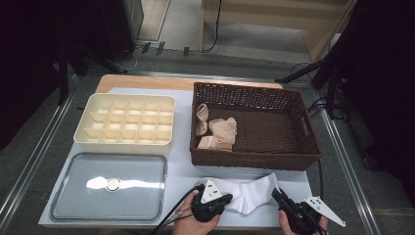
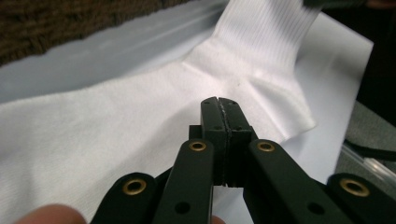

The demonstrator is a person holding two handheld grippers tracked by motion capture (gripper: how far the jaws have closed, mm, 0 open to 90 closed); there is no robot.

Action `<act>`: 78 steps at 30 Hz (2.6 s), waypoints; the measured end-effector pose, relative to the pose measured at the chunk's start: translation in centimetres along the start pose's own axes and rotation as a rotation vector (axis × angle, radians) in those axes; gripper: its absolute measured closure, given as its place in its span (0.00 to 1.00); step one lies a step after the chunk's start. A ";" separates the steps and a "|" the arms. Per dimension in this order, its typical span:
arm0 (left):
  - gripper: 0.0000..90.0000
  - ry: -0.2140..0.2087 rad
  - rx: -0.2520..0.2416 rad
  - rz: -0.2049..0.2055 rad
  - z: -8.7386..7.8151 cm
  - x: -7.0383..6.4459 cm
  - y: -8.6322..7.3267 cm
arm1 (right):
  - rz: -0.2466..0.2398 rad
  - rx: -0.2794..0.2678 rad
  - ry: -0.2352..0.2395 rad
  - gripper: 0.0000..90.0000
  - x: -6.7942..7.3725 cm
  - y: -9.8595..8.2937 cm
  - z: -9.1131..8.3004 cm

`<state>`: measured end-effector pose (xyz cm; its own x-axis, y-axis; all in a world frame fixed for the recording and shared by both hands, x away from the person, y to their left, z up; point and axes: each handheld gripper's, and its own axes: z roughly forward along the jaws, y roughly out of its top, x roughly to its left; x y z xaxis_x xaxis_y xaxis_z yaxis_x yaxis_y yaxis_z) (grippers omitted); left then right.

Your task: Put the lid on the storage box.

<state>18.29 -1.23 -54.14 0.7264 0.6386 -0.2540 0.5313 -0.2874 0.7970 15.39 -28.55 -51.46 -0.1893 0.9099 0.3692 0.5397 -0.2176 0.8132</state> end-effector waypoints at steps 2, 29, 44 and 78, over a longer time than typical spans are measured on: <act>1.00 0.011 -0.008 0.005 0.1 0.0 -0.1 | 0.004 -0.007 0.014 0.91 0.2 0.3 -0.2; 0.93 0.029 -0.087 -0.026 -3.9 0.9 0.4 | -0.127 -0.007 0.182 0.91 8.5 1.6 0.4; 0.92 0.110 -0.158 -0.118 -9.0 5.5 -1.3 | -0.274 0.066 0.224 0.91 14.7 -2.5 4.8; 0.94 0.131 -0.083 -0.133 -7.4 6.6 -2.1 | -0.061 0.191 0.152 0.93 7.8 -3.1 4.9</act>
<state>18.69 8.89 -53.44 0.5865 0.7559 -0.2907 0.5767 -0.1378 0.8052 16.23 -19.07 -53.34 -0.3392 0.8526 0.3974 0.6664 -0.0804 0.7413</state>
